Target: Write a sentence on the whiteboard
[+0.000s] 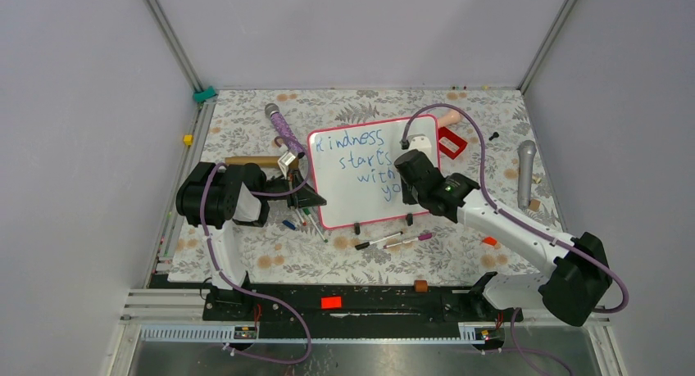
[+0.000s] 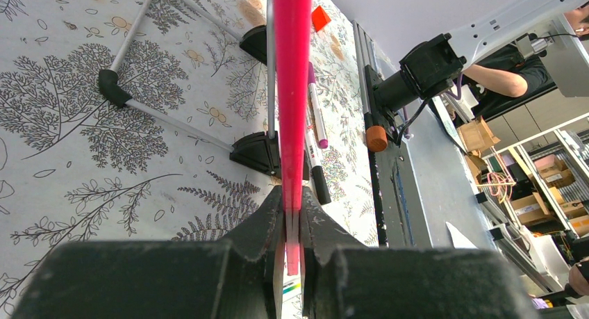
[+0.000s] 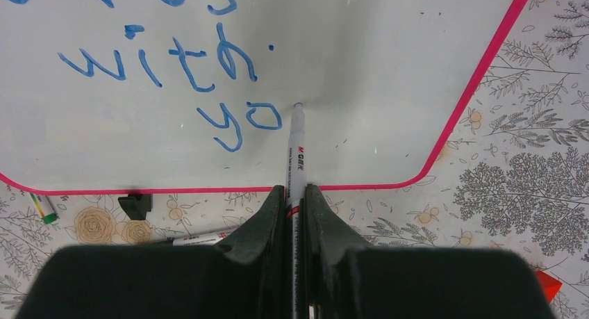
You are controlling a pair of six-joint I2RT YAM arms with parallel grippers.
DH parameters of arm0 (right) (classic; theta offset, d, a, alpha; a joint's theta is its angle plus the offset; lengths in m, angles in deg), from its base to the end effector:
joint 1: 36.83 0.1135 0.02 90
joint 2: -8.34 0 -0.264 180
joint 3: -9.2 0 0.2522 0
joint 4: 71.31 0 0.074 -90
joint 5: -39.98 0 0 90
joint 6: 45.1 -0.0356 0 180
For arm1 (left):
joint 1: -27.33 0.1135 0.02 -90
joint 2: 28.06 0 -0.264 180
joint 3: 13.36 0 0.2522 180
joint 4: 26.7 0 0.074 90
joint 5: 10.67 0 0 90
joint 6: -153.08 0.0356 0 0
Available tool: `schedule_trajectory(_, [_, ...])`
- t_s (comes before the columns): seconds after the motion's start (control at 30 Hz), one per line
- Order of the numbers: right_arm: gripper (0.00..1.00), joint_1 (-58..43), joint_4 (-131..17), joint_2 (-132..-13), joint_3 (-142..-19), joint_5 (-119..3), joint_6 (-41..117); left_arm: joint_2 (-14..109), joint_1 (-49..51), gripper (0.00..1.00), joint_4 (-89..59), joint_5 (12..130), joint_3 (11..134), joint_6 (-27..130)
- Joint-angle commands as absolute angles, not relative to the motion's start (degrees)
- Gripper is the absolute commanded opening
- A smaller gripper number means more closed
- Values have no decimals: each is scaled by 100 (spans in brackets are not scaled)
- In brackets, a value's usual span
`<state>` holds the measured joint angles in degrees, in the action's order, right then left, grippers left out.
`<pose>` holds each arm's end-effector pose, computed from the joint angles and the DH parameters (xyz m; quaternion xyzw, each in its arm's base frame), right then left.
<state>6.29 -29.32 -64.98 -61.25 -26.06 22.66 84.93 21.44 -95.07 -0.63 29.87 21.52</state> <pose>0.2081 0.1751 0.2786 -0.0853 0.9028 0.0414 0.4195 0.2854 -0.0647 0.1180 0.2593 0.6595 -0.6363 0.3050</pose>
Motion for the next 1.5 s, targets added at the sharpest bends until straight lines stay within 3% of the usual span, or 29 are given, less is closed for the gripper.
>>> schedule_trajectory(0.0, [0,557,-3249,-6461,-5940,-2719,2081,8541,2131,0,-9749,-198,2972,2353])
schedule_trajectory(1.47, [0,376,-3061,-6644,-6394,-2274,2305,8537,2135,0,-9749,-208,2967,2361])
